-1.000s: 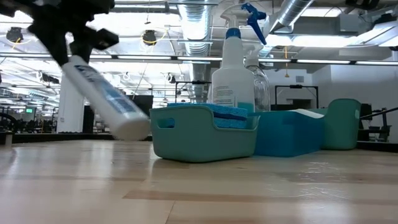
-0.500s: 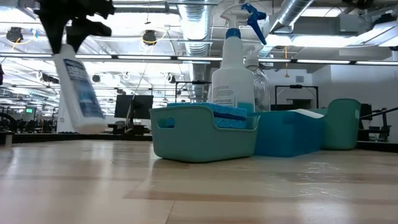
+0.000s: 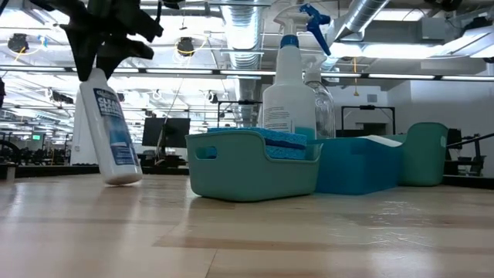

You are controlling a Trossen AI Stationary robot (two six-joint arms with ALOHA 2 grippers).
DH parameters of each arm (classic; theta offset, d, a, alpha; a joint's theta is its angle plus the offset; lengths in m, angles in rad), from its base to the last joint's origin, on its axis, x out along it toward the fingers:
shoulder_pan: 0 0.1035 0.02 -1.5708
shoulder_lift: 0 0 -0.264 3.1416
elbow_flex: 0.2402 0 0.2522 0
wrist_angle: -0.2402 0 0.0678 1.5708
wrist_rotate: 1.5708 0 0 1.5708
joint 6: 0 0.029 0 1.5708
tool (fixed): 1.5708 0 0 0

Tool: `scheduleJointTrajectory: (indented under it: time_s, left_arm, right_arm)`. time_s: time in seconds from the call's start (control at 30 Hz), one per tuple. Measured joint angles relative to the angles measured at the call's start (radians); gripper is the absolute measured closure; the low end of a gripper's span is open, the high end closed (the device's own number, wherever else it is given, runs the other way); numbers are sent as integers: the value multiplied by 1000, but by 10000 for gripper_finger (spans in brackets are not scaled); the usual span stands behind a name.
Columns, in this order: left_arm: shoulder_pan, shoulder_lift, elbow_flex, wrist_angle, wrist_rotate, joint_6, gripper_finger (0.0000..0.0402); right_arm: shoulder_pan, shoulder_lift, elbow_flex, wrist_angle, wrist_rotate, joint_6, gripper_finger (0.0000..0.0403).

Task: Pick & Place Kitchen Items
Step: Put the white plastic restorer bottle into the large blue bin

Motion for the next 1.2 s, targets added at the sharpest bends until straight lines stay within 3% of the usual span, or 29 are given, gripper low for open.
scheduleJointTrajectory:
  time_s: [0.33,0.67,0.83,1.0,1.2]
  left_arm:
    - [0,-10,1,-3,9,-121,294]
    - [52,-157,36,-4,14,-295,294]
    - [72,-191,83,-2,141,-428,294]
    - [62,-236,85,3,360,-624,294]
    - [15,-334,85,172,515,-863,294]
  right_arm:
    - [0,-1,0,-10,-1,-43,403]
    - [0,-2,0,-10,-1,-68,403]
    - [0,-2,0,-6,1,-67,403]
    - [0,3,0,31,34,-60,403]
    - [0,57,0,153,35,-104,403]
